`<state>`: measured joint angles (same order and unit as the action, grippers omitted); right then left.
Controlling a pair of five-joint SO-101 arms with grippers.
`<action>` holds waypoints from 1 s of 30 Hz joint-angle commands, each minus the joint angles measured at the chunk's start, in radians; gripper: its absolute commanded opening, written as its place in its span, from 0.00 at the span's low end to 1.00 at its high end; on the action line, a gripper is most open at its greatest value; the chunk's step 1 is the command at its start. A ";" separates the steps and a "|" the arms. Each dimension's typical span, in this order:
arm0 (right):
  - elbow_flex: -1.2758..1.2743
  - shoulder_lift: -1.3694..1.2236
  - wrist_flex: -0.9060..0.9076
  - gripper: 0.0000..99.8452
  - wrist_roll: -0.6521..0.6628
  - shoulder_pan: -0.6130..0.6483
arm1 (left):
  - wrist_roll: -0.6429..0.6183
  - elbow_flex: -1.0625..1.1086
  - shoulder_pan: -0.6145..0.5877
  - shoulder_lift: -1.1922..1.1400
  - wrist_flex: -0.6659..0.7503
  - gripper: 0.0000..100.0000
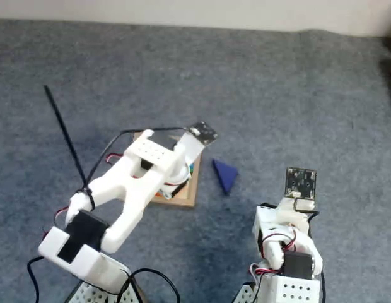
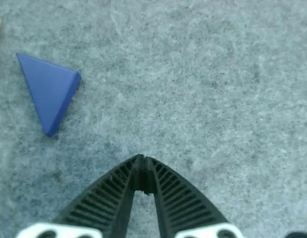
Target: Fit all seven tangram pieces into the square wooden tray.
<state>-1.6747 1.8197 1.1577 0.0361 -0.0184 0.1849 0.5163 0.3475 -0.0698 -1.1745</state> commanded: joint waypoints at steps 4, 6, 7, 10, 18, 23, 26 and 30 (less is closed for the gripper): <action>-0.150 0.018 -0.028 0.01 0.006 -0.013 | 0.135 0.044 -0.191 0.044 0.020 0.02; -0.150 0.018 -0.028 0.01 0.006 -0.013 | 0.163 0.039 -0.246 0.044 0.020 0.02; -0.150 0.018 -0.028 0.01 0.006 -0.013 | 0.178 0.039 -0.265 0.045 0.020 0.02; -0.150 0.018 -0.028 0.01 0.006 -0.013 | 0.189 0.025 -0.271 0.048 0.018 0.02; -0.150 0.018 -0.028 0.01 0.005 -0.013 | 0.186 -0.056 -0.213 0.302 -0.143 0.02; -0.148 0.018 -0.028 0.01 0.003 -0.012 | 0.186 -0.015 -0.225 0.542 -0.195 0.02; -0.136 0.018 -0.024 0.01 0.000 -0.007 | 0.186 0.079 -0.282 0.654 -0.187 0.03; -0.031 0.018 0.067 0.01 0.006 0.001 | 0.186 0.214 -0.404 0.768 -0.160 0.03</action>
<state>-1.6747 1.8197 1.1792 0.0361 -0.0184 0.3675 0.6437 0.0514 0.5808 -1.3571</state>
